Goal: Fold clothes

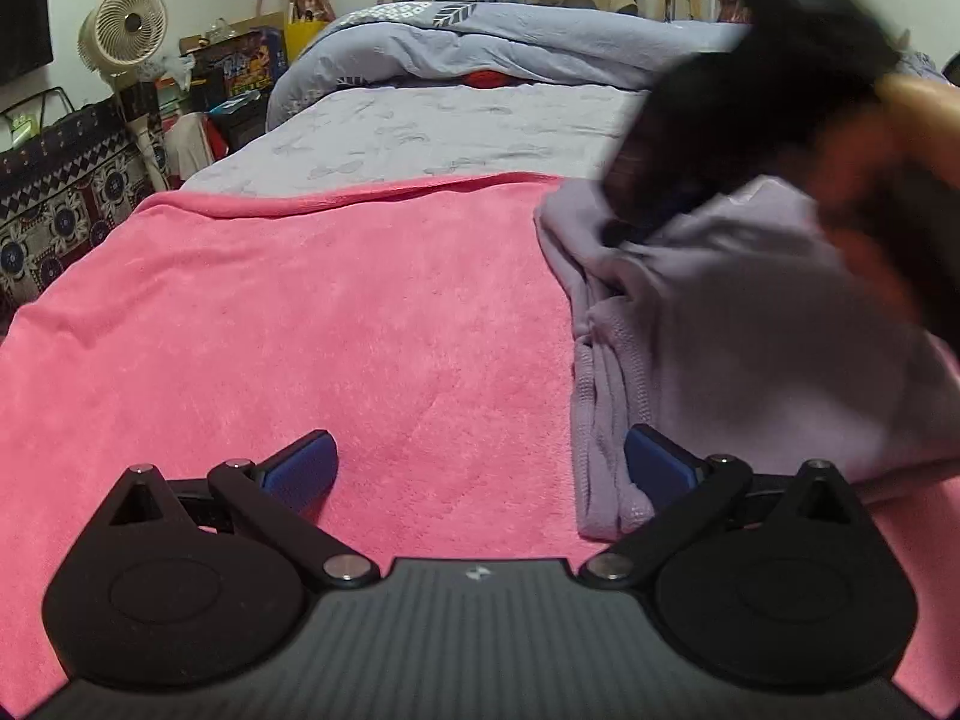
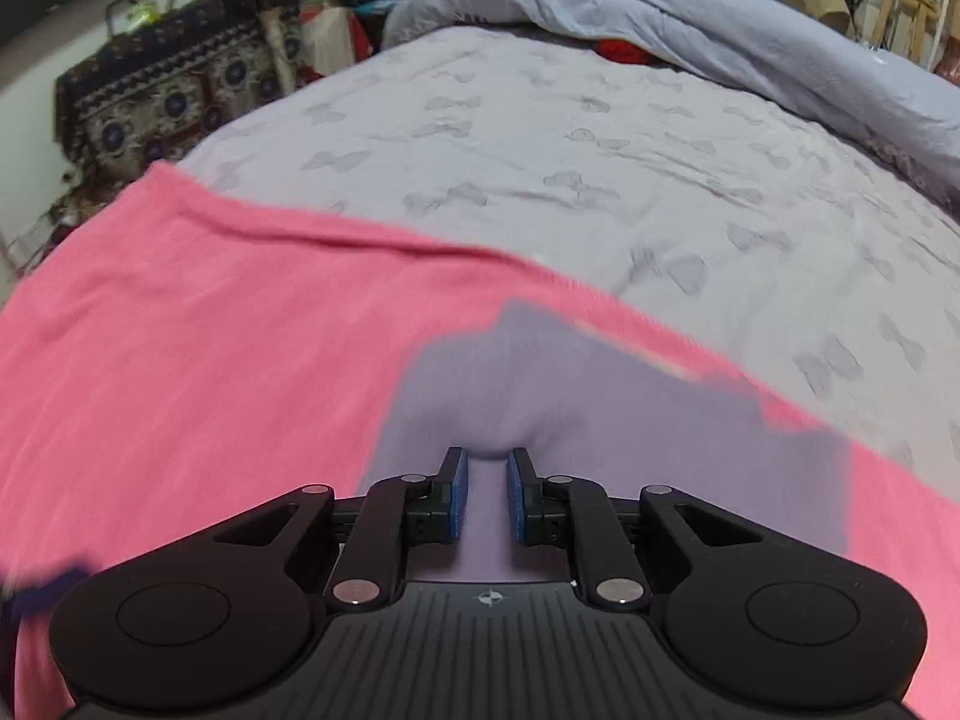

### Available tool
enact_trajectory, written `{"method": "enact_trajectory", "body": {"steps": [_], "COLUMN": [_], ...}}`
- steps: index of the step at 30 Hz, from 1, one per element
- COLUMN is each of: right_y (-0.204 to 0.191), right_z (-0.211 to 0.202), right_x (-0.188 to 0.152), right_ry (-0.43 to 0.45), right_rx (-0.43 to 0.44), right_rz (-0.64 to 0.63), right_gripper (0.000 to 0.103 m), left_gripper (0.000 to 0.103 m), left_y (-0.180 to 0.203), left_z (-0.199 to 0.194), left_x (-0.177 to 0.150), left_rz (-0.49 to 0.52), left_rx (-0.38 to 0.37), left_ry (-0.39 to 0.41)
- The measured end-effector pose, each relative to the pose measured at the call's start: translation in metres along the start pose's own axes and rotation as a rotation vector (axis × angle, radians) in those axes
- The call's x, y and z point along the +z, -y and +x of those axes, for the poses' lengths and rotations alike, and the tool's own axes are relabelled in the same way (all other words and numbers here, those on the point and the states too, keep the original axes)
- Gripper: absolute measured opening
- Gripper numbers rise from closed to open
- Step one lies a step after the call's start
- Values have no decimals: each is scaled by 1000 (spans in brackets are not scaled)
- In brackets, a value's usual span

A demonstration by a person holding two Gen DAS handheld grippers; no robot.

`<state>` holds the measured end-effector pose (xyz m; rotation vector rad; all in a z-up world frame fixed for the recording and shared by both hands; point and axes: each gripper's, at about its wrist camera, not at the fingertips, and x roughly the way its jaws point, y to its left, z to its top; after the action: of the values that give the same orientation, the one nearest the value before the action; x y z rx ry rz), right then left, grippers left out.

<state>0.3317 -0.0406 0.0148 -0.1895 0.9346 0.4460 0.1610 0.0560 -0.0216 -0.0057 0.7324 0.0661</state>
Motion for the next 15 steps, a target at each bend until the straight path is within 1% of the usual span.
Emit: {"method": "enact_trajectory", "body": {"steps": [2, 5, 7, 9, 10, 11, 12, 13, 15], "right_y": [3, 10, 15, 26, 30, 35, 39, 39, 39], "right_z": [22, 44, 47, 32, 14, -4, -23, -40, -71], "right_x": [17, 39, 48, 52, 46, 39, 32, 20, -8], "right_ry": [5, 2, 4, 10, 56, 103, 148, 163, 181], "right_rx": [-9, 7, 35, 67, 88, 110, 129, 119, 103], "right_rz": [17, 48, 75, 140, 146, 153, 158, 140, 110], "right_gripper": [14, 10, 13, 15, 16, 21, 30, 33, 33], "left_gripper": [103, 103, 103, 103, 103, 103, 103, 103, 103], "left_y": [-4, -4, -6, -9, -10, -10, -10, -12, -26], "left_z": [2, 1, 0, -2, -3, -5, -6, -6, -4], "left_x": [-1, -2, -2, -2, -2, -1, 0, 2, 5], "left_rz": [-29, -29, -37, -43, -40, -31, -22, -16, -26], "left_rx": [-13, -11, -16, -13, -10, 8, 27, 77, 134], "left_ry": [1, 9, 10, 9, 9, 7, 6, -3, -23]}}
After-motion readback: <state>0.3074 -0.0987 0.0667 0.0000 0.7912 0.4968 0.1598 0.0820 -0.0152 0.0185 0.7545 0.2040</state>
